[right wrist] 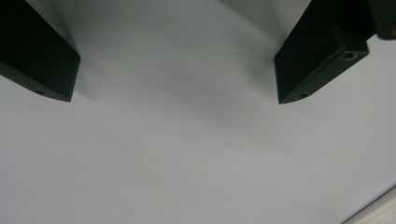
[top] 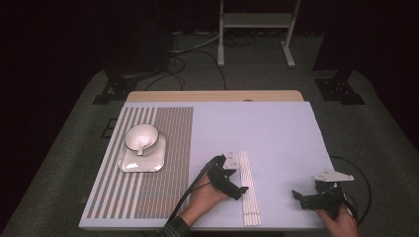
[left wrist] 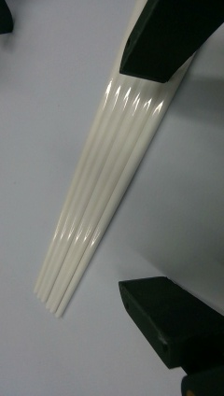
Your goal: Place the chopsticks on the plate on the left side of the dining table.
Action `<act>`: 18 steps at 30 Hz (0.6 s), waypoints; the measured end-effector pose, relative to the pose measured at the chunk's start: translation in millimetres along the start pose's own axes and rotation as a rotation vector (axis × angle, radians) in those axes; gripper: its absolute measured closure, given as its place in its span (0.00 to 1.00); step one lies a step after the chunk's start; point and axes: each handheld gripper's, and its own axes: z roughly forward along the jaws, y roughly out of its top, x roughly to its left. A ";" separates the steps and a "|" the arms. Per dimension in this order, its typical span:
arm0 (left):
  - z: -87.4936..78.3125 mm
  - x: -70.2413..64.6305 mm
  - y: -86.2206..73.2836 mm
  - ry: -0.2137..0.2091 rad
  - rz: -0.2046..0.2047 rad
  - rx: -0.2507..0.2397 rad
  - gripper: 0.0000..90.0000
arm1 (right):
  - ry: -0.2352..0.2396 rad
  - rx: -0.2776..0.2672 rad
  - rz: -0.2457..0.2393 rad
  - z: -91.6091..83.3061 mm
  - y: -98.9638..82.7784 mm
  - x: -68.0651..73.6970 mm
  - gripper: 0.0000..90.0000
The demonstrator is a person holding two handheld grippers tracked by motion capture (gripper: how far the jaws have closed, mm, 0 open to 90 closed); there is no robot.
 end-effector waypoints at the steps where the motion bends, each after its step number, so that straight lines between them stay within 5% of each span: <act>1: 0.0 0.0 0.0 0.000 0.000 0.000 0.00 | 0.000 0.000 0.000 0.0 0.0 0.0 0.00; 18: -7.4 -11.0 -5.0 -0.004 0.002 0.008 0.00 | 0.000 0.000 0.000 0.0 0.0 0.0 0.00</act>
